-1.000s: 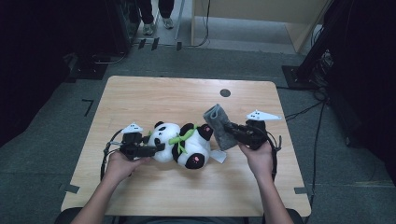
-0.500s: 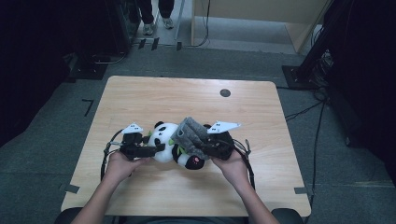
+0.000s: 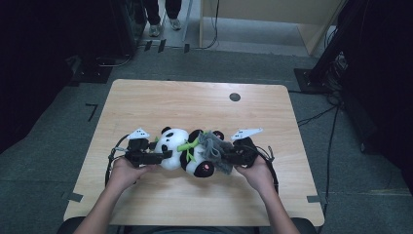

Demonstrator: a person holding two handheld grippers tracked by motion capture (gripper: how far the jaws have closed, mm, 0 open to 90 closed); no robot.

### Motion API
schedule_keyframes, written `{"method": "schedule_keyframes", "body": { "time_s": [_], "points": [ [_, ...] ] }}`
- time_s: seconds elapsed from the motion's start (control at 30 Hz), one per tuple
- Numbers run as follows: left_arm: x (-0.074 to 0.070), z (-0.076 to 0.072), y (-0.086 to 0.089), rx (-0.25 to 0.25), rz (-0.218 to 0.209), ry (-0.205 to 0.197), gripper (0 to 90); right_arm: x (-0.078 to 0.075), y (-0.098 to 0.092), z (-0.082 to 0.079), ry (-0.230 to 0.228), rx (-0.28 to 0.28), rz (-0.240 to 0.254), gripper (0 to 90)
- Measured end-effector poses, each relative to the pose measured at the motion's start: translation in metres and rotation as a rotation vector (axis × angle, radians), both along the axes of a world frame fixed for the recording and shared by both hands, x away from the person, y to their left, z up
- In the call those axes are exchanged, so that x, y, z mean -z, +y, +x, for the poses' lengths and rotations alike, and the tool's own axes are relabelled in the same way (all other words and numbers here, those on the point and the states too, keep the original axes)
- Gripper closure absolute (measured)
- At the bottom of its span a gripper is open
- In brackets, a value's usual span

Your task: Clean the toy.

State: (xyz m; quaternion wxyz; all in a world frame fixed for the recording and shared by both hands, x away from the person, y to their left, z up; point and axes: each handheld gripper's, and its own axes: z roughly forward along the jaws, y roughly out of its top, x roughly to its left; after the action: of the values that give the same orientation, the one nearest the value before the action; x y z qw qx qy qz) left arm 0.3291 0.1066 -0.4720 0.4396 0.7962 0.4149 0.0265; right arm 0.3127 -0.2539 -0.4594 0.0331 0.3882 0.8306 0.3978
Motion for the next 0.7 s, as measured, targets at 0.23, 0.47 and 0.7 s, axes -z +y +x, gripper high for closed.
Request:
{"method": "schedule_keyframes", "body": {
  "time_s": [0.23, 0.47, 0.7],
  "points": [
    [0.001, -0.001, 0.0, -0.014, -0.01, -0.005, 28.3, 0.014, -0.009, 0.011, 0.066, 0.036, -0.052, 77.9],
    [0.001, -0.002, 0.001, -0.013, -0.011, -0.007, 28.0, 0.015, -0.019, 0.017, 0.055, 0.101, -0.093, 78.1],
    [0.005, -0.004, 0.004, -0.009, -0.038, -0.027, 27.0, -0.001, -0.044, 0.017, -0.015, 0.224, -0.053, 79.6]
  ]
}}
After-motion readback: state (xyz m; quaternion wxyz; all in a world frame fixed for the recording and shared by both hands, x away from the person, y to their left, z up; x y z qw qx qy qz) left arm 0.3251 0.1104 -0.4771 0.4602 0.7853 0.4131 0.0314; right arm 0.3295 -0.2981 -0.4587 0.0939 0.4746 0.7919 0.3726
